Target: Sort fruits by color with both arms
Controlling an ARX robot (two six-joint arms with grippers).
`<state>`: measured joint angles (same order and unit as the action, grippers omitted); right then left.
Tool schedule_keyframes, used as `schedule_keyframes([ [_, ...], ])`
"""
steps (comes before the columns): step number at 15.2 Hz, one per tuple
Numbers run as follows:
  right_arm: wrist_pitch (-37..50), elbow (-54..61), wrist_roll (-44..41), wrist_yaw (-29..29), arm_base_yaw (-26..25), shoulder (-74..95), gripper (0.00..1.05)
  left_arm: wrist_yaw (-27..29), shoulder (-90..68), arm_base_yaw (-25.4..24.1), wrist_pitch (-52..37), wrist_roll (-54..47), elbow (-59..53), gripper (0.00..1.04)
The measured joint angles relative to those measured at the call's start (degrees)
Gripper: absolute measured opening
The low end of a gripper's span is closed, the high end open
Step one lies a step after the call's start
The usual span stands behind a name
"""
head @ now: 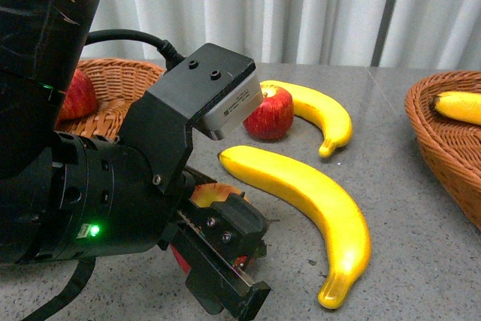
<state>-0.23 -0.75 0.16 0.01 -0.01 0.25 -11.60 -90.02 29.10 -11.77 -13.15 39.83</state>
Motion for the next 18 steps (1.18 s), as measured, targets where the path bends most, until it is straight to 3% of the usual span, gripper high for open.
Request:
schedule_keyframes([
  [4, 0.0, 0.0, 0.0, 0.0, 0.0, 0.0, 0.98, 2.1, 5.9, -2.3, 1.1, 0.5, 0.7, 0.62],
  [10, 0.0, 0.0, 0.0, 0.0, 0.0, 0.0, 0.98, 17.2, 11.3, -17.4, 3.7, 17.3, 4.7, 0.62],
  [14, 0.0, 0.0, 0.0, 0.0, 0.0, 0.0, 0.98, 16.9, 8.9, -21.1, 5.5, 23.3, 3.8, 0.62],
  [17, 0.0, 0.0, 0.0, 0.0, 0.0, 0.0, 0.98, 16.3, 8.7, -21.0, 5.0, 23.7, 3.5, 0.96],
  [18, 0.0, 0.0, 0.0, 0.0, 0.0, 0.0, 0.98, 16.3, 8.9, -20.5, 5.0, 23.6, 3.5, 0.99],
])
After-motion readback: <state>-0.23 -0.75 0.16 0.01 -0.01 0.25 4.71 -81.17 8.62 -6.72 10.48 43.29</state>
